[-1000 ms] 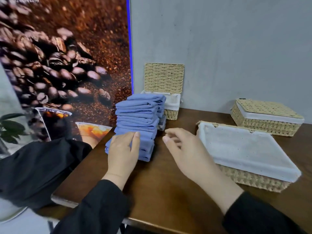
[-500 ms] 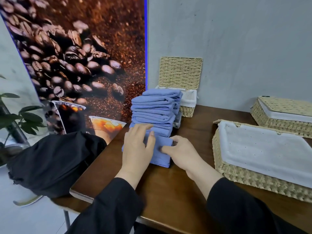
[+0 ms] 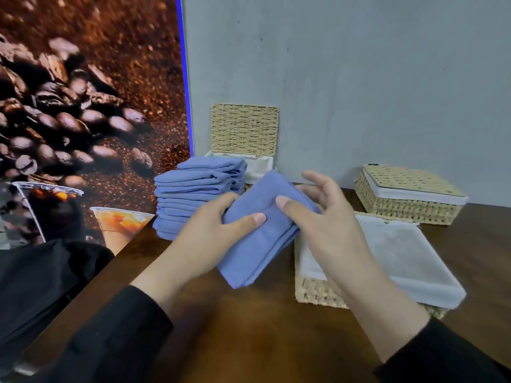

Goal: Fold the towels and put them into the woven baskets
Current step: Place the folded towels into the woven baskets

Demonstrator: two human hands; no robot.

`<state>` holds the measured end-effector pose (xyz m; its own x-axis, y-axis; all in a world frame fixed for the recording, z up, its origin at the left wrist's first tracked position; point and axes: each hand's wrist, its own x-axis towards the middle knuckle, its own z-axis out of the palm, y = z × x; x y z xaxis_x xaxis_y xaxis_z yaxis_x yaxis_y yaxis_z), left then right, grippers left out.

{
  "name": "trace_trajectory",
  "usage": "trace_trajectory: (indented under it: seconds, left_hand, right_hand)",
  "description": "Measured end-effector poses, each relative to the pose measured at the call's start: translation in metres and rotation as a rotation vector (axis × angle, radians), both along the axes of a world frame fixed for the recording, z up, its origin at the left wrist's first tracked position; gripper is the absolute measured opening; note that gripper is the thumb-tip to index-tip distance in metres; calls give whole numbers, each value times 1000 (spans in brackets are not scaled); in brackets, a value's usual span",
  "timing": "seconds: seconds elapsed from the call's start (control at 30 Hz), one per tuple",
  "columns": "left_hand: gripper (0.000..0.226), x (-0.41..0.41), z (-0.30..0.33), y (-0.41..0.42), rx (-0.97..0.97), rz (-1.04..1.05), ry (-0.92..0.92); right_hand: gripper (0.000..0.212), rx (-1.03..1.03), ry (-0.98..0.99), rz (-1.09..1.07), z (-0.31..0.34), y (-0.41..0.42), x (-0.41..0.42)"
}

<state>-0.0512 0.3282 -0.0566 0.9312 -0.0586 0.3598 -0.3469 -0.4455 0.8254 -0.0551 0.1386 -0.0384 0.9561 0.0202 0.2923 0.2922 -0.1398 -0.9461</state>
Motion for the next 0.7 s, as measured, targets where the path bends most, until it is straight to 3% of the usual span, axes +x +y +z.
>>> trace_trajectory:
  seconds: [0.07, 0.2, 0.3, 0.37, 0.5, 0.7]
  left_hand:
    - [39, 3, 8, -33, -179, 37, -22]
    - [42, 10, 15, -90, -365, -31, -13]
    - [53, 32, 0, -98, -356, 49, -168]
    - [46, 52, -26, -91, -346, 141, -244]
    - [41, 81, -77, -84, -187, 111, -114]
    - [51, 92, -87, -91, -134, -63, 49]
  right_hand:
    - [87, 158, 140, 64, 7, -18, 0]
    - [37, 205, 219, 131, 21, -55, -5]
    - [32, 166, 248, 46, 32, -96, 8]
    - [35, 115, 336, 31, 36, -119, 19]
    - [38, 17, 578, 95, 25, -134, 40]
    - [36, -120, 839, 151, -6, -127, 64]
